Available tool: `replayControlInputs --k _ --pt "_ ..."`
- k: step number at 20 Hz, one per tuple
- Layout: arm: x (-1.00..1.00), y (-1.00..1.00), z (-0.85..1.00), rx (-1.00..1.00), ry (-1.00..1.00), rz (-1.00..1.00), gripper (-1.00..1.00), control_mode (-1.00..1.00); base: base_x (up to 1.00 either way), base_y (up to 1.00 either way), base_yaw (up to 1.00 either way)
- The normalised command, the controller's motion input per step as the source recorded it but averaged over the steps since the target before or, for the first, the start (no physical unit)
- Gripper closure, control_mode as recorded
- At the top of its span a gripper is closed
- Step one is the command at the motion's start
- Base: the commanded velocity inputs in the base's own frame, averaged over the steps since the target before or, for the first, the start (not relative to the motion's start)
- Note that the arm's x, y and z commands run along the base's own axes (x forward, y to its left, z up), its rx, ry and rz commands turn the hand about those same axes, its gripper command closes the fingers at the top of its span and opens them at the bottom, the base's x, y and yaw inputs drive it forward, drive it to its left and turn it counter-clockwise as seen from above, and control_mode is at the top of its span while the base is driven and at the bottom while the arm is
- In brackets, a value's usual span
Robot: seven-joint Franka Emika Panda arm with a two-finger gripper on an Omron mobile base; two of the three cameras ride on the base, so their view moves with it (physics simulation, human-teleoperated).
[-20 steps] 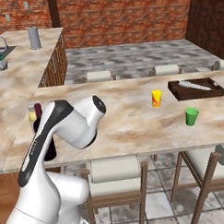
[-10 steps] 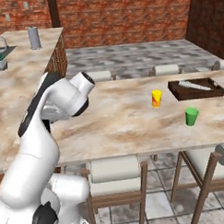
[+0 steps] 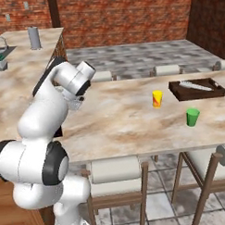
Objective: Place the drinks on the dining counter in a tight cluster.
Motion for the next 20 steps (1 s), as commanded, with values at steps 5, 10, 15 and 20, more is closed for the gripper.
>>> replayControlInputs --k 5,10,15,20 --pt "0.76 0.25 -0.29 0.00 -0.06 -0.06 1.00 -1.00 0.00 0.00 0.00" --pt "0.39 0.30 -0.20 0.01 -0.05 -0.03 1.00 -1.00 0.00 0.00 0.00" --pt "0.05 0.18 -0.30 0.05 -0.01 0.00 1.00 -1.00 0.00 0.00 0.00" --pt "0.01 0.02 -0.34 0.06 -0.13 0.00 1.00 -1.00 0.00 0.00 0.00"
